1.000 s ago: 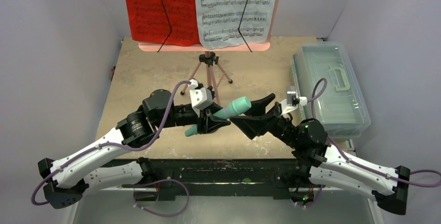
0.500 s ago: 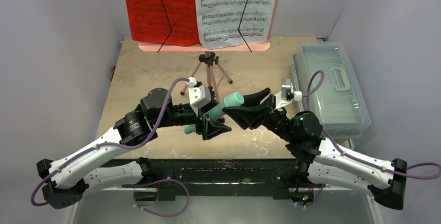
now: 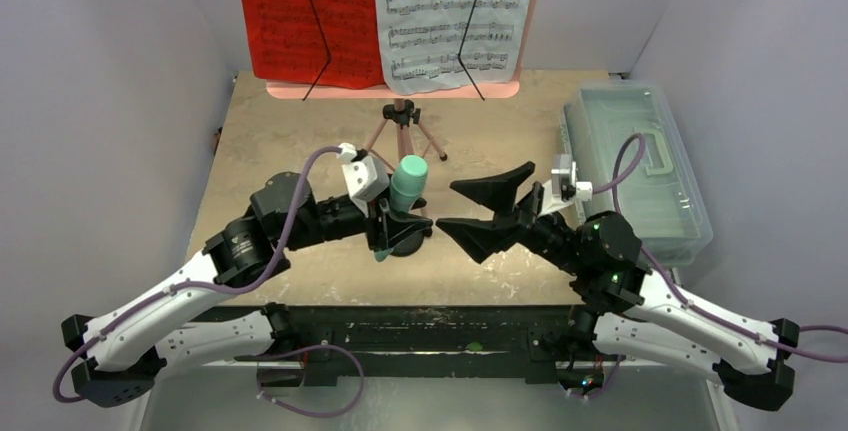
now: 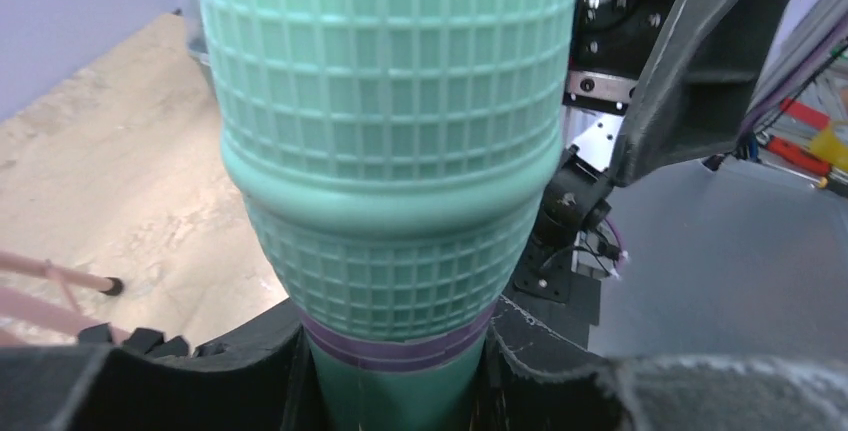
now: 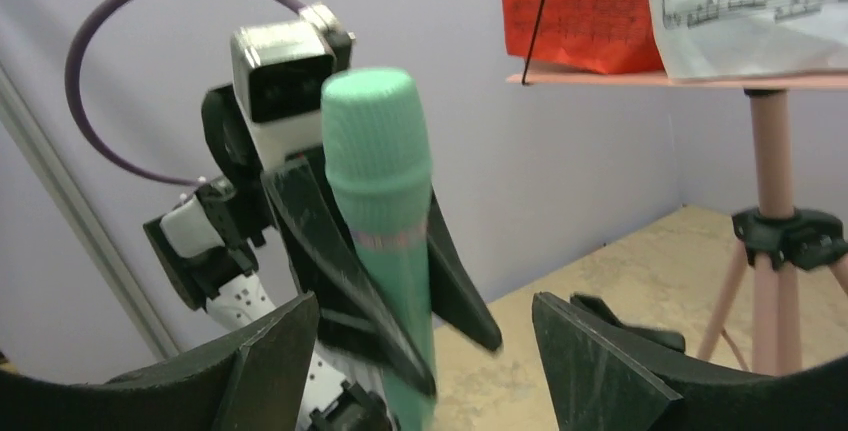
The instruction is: Set up the instrument practice props
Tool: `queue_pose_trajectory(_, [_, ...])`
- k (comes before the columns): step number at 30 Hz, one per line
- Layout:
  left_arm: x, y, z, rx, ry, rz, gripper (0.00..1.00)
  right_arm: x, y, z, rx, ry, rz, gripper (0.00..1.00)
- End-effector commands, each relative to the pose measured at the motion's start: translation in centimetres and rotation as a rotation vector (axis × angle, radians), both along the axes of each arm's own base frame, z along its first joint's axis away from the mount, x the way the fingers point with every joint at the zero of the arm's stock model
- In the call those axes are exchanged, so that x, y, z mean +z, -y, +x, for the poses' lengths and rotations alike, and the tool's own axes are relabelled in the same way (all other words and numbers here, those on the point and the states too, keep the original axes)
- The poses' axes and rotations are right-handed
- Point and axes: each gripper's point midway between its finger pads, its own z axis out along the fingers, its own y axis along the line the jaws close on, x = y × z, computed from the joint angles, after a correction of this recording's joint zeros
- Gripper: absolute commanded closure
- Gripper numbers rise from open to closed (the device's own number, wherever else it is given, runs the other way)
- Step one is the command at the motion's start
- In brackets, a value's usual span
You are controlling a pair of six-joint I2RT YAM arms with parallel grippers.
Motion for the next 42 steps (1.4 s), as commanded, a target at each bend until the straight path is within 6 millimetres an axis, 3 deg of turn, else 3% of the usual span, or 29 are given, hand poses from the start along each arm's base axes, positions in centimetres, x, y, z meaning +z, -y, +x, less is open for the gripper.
queue_pose_trajectory(1, [4.4, -2.0, 1.2, 0.13, 0.076, -0.16, 1.0, -2.0, 1.6, 0.4, -0.058, -0.011, 0.02, 0.17])
queue_pose_trajectory(5, [6.3, -3.8, 2.0, 0.226, 0.075, -0.248, 1.0, -3.5, -0.7, -2.1, 0.114, 0.064, -0.023, 0.15])
queue_pose_trajectory(8, [7.4, -4.1, 2.1, 0.247, 0.042, -0.323, 1.0, -4.8, -3.6, -2.2, 0.198, 0.02, -0.03, 0.08])
queue_pose_trajectory(12, [7.6, -3.1, 2.3, 0.228, -0.003, -0.37, 1.0, -3.3, -5.8, -2.6, 0.265, 0.024, 0.08, 0.01])
queue_pose_trajectory(16, [7.5, -2.0, 1.6, 0.167, -0.051, -0.396, 1.0, -2.7, -7.7, -0.7, 0.203, 0.01, 0.058, 0.04])
queue_pose_trajectory(23, [6.9, -1.6, 1.4, 0.148, -0.072, -0.382, 1.0, -2.7, -8.7, -0.7, 0.223, 0.032, 0.039, 0.35])
queue_pose_trajectory(24, [6.7, -1.3, 1.4, 0.143, -0.079, -0.374, 1.0, -2.6, -8.8, -1.0, 0.239, 0.041, 0.045, 0.44])
queue_pose_trajectory(26, [6.5, -1.1, 1.6, 0.152, -0.09, -0.352, 1.0, -2.8, -9.1, -1.4, 0.266, 0.054, 0.043, 0.84])
queue_pose_trajectory(27, [6.7, -1.2, 1.9, 0.165, -0.091, -0.339, 0.96, -3.0, -9.2, -1.4, 0.27, 0.052, 0.036, 1.0])
queue_pose_trajectory(31, [6.9, -2.5, 2.8, 0.258, -0.096, -0.238, 0.32, -3.6, -9.2, -1.3, 0.263, 0.056, 0.027, 1.0])
queue_pose_trajectory(33, [7.8, -3.8, 3.3, 0.32, -0.09, -0.217, 0.11, -3.9, -9.1, -1.2, 0.254, 0.062, 0.027, 1.0])
queue_pose_trajectory(36, [9.4, -5.6, 3.3, 0.373, -0.07, -0.221, 0.05, -4.0, -9.4, -1.3, 0.265, 0.079, 0.018, 1.0])
queue_pose_trajectory(42, [11.4, -6.8, 3.6, 0.413, -0.024, -0.247, 0.07, -4.2, -9.8, -1.5, 0.28, 0.096, 0.017, 1.0])
